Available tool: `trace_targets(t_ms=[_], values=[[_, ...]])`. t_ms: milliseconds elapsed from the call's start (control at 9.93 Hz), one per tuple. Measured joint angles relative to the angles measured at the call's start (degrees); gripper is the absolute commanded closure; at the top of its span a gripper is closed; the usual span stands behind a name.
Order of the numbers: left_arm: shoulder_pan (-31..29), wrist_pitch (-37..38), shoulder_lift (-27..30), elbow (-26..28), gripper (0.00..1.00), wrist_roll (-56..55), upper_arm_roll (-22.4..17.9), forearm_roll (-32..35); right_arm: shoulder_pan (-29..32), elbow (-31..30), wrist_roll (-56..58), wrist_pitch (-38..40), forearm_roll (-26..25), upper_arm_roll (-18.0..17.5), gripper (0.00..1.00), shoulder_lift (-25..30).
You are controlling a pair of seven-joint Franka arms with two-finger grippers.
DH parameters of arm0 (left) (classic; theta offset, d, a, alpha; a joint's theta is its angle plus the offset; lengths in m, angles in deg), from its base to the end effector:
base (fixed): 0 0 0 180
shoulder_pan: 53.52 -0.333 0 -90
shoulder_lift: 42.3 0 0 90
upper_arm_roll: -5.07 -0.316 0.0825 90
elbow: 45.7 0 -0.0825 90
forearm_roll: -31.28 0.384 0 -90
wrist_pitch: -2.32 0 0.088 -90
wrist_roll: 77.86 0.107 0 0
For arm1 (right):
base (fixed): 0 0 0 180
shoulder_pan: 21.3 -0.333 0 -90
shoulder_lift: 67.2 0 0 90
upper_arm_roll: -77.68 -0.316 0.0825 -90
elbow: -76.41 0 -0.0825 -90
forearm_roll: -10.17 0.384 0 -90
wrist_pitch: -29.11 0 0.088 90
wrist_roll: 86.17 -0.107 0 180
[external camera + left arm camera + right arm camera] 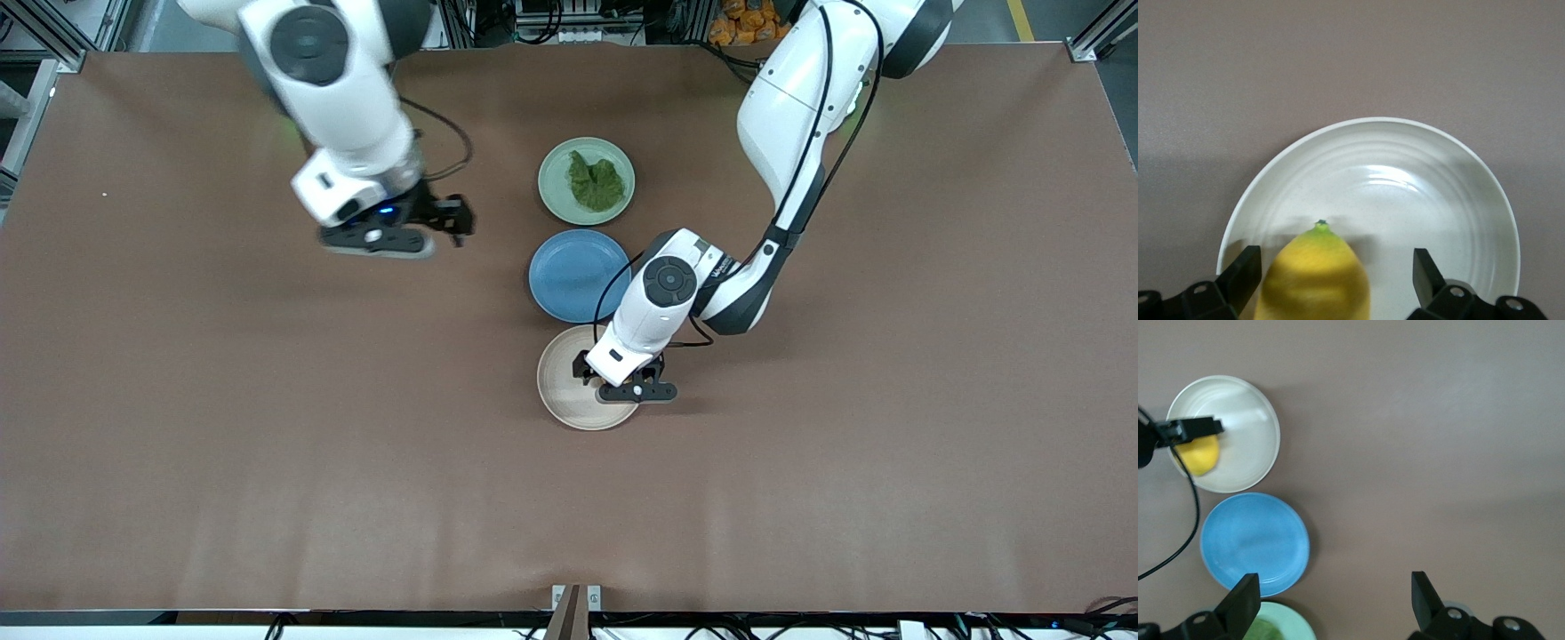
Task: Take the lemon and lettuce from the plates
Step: 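Grasp the lemon with the left gripper while the right gripper reaches the lettuce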
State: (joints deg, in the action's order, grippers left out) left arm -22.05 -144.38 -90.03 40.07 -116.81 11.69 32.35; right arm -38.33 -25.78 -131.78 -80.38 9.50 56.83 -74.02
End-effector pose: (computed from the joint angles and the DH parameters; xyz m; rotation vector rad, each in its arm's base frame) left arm 0.5884 -0.4410 0.1989 2.9332 0.0708 0.2087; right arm 0.4767 0.3597 0.4881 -3.1005 0.2077 0.0135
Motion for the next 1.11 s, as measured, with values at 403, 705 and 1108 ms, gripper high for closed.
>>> trace_targets(t_ms=[403,705,1108], values=[[0.71,0.01,-0.3,0.08,0.22,-1.87,-0.03,0.03,-0.88,-5.99,-12.14,-11.02,-0.05,-9.31,0.0,-3.26],[1.8,0.0,-0.5,0.24,1.0,-3.79,-0.11,2.64,-2.68,-11.97,-16.57,-16.26,-0.71,-14.04,0.0,-4.16],[-1.26,6.37,2.26,-1.92,1.0,-2.27,-1.48,4.07,-10.17,-13.18,-30.93,-21.15,-14.14,-14.13,0.0,-13.34]])
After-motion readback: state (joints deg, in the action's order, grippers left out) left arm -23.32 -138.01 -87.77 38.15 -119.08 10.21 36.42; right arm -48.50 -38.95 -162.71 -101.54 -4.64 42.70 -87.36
